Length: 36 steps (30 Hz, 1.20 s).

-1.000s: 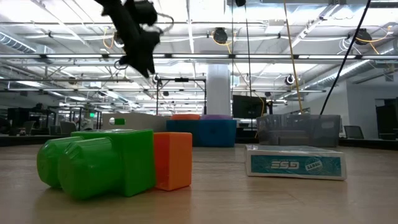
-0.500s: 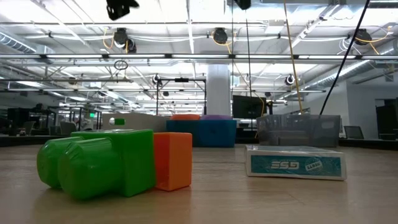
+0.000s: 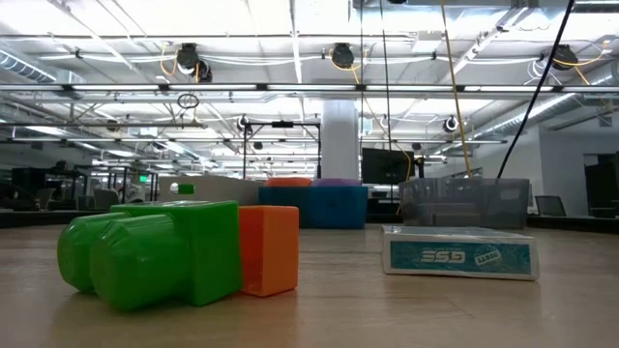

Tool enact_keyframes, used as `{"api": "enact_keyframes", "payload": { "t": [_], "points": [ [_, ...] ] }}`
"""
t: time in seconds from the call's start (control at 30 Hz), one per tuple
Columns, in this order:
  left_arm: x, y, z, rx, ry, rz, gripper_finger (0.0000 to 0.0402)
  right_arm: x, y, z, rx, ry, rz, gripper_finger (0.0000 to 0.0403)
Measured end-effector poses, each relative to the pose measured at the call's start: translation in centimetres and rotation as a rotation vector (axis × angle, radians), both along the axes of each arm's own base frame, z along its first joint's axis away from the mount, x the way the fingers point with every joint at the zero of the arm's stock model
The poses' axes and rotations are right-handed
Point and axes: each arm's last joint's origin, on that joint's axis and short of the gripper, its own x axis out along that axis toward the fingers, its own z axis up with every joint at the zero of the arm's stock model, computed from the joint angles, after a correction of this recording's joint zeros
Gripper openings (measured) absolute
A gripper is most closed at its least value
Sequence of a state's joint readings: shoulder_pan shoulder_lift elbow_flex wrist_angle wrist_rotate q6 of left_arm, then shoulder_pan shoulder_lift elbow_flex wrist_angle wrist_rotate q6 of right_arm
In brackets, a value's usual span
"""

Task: Pick & Place Toys
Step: Put the blue deck of cards into the black bin

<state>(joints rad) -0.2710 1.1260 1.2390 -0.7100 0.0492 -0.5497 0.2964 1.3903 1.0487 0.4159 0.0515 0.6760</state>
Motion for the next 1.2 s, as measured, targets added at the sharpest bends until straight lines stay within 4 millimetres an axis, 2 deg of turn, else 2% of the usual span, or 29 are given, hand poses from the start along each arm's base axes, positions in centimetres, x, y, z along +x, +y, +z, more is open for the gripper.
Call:
{"api": "enact_keyframes", "payload": {
  "t": [0.1, 0.17, 0.37, 0.6, 0.73, 0.87, 1.03, 1.2],
  "points": [
    [0.5, -3.1, -1.0, -0.03, -0.041, 0.03, 0.0142, -0.6, 1.6, -0.6, -0.006, 0.007, 0.026, 0.0237],
    [1.0, -5.1, -1.3, -0.07, -0.112, 0.057, 0.0139, -1.0, 2.7, -0.3, -0.003, -0.001, 0.037, 0.0235],
    [2.3, -10.5, -1.2, -0.172, -0.336, 0.055, 0.0127, -2.3, 6.0, 3.0, -0.035, -0.089, 0.071, 0.0216],
    [4.3, -14.6, -2.7, -0.276, -0.449, 0.042, 0.0127, -3.7, 8.7, 7.4, -0.155, -0.113, 0.035, 0.0198],
    [5.3, -15.7, -3.1, -0.317, -0.518, 0.043, 0.0127, -3.2, 10.9, 8.4, -0.255, -0.078, 0.051, 0.0196],
    [5.6, -15.5, -2.5, -0.329, -0.605, 0.053, 0.0127, -1.6, 13.3, 8.4, -0.362, 0.022, 0.101, 0.0196],
    [4.7, -14.7, -0.3, -0.319, -0.704, 0.044, 0.0127, 0.4, 15.4, 7.4, -0.524, 0.205, 0.17, 0.0196],
    [2.8, -13.1, 2.5, -0.315, -0.794, 0.041, 0.0127, 1.6, 16.6, 6.6, -0.577, 0.344, 0.256, 0.0196]
  ]
}}
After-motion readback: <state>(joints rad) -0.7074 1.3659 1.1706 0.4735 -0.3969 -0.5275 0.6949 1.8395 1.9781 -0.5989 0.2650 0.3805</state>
